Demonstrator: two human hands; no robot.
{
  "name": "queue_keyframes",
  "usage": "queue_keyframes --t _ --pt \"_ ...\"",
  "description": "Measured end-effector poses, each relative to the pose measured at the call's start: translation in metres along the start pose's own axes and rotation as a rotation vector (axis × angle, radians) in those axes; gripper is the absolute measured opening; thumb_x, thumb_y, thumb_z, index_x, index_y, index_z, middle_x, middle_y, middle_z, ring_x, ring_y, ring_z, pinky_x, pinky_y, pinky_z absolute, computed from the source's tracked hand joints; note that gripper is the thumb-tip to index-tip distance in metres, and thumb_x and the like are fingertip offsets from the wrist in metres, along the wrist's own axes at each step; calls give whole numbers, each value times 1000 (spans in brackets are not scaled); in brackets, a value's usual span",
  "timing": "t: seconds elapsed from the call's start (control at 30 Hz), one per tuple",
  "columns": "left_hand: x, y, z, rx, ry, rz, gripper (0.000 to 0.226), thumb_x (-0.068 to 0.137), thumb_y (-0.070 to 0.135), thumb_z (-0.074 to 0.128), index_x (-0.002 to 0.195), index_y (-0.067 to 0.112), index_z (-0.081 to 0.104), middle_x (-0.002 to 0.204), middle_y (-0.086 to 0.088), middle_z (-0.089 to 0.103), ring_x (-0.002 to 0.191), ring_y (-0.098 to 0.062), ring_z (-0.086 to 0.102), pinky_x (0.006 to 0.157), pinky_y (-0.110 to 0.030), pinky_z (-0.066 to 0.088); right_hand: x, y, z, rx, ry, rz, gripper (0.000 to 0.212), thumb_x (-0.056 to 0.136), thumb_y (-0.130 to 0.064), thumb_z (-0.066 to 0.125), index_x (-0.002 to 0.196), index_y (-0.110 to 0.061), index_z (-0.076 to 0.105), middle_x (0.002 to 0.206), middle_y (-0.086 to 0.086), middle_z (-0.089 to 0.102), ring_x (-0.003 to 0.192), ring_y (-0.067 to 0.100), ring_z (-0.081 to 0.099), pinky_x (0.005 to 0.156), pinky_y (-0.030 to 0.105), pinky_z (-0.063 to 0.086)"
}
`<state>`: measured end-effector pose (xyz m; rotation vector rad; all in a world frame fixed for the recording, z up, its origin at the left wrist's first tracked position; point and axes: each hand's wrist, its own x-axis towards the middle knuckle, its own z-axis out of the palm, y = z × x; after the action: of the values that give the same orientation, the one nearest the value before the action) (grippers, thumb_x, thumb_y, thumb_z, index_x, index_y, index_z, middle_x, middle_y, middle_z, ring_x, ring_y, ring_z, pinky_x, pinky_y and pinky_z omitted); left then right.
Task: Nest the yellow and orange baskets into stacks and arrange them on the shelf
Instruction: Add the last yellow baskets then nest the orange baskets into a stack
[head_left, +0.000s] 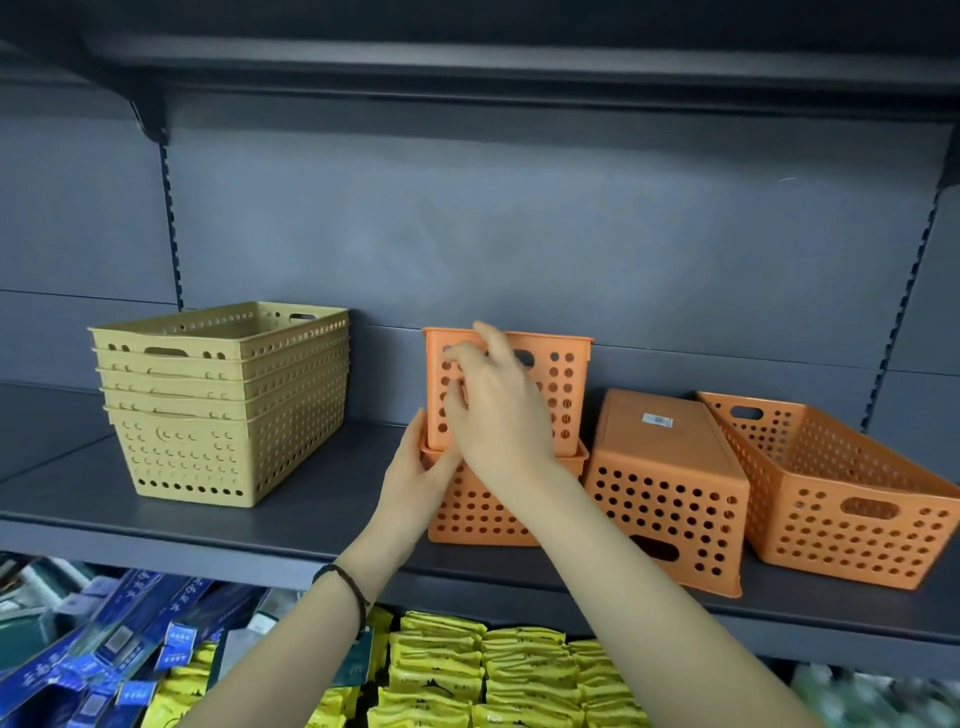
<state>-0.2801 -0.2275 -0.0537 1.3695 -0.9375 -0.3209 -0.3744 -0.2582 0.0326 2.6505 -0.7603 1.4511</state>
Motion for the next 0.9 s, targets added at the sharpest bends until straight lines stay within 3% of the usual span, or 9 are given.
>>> queue_keyframes --t 0.1,0.2,0.3,0.37,0.47,0.6,0.77,0.9 --pt "0 3 2 -21 19 29 48 91 39 59 137 33 45 116 17 63 101 -1 61 82 -24 50 -4 11 -6 -59 176 -68 27 87 -15 59 113 -19 65 136 0 54 118 23 51 71 35 54" --pt "-2 5 0 -61 -13 23 38 90 41 60 127 36 51 112 13 68 101 -5 66 85 -28 53 -12 35 -10 -57 326 -18 47 82 -21 65 129 -22 55 144 5 44 129 27 41 96 38 45" --pt "-2 8 -2 -60 -51 30 36 91 40 58 126 35 51 113 14 67 102 -3 65 82 -22 51 -19 68 -4 34 178 229 86 81 -34 72 150 -24 22 157 12 21 141 32 24 111 46 29" --pt "-3 10 -2 -59 -79 50 35 92 37 57 127 35 50 115 12 67 103 -2 65 79 -18 52 -24 84 1 302 28 349 101 80 -42 72 153 -25 4 156 7 28 141 28 28 114 46 28" --pt "-3 13 -2 -80 -113 93 37 96 26 53 129 37 44 114 14 66 99 6 64 70 -8 50 -30 95 4 573 -135 412 97 84 -40 70 153 -27 3 136 -6 52 122 11 51 102 31 41" --pt "-3 12 -8 -71 -123 106 46 96 28 52 140 36 39 118 16 65 101 7 63 71 -7 49 -34 101 1 624 -151 347 88 84 -32 72 151 -33 16 117 -26 54 101 -10 52 85 13 42" --pt "-2 10 -7 -43 -130 128 49 96 26 52 142 34 37 122 15 63 104 6 62 75 -9 50 -38 103 6 631 -104 315 88 85 -28 71 151 -33 14 133 -10 56 118 6 54 97 29 45" --pt "2 11 -7 -49 -101 71 41 96 23 54 136 28 46 115 13 66 96 5 65 78 -17 54 -36 105 5 578 -152 332 84 85 -24 71 151 -29 18 126 -14 55 114 5 52 98 30 43"
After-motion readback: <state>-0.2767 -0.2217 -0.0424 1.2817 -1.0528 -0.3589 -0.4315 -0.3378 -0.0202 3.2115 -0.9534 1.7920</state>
